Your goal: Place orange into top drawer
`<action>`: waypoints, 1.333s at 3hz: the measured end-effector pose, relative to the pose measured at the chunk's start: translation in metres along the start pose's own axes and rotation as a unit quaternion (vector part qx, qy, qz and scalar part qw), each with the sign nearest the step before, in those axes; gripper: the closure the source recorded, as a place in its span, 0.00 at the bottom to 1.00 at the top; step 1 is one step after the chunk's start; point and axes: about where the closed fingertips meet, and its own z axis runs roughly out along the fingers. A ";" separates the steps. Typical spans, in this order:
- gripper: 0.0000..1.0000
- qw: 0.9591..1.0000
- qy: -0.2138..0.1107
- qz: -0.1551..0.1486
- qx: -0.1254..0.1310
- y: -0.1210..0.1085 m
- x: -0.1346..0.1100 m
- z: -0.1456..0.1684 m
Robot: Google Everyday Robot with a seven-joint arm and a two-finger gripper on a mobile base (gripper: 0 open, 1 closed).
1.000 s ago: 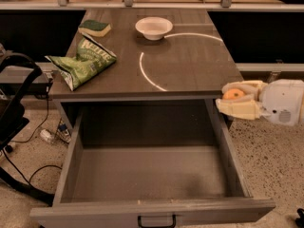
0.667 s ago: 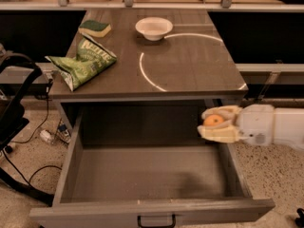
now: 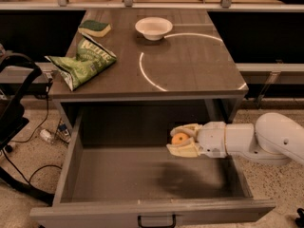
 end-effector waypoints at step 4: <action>1.00 0.999 -0.004 -0.018 -0.038 -0.004 0.013 0.126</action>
Offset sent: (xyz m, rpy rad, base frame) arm 0.0115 0.0263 -0.0262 -0.0503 -0.0211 -0.0244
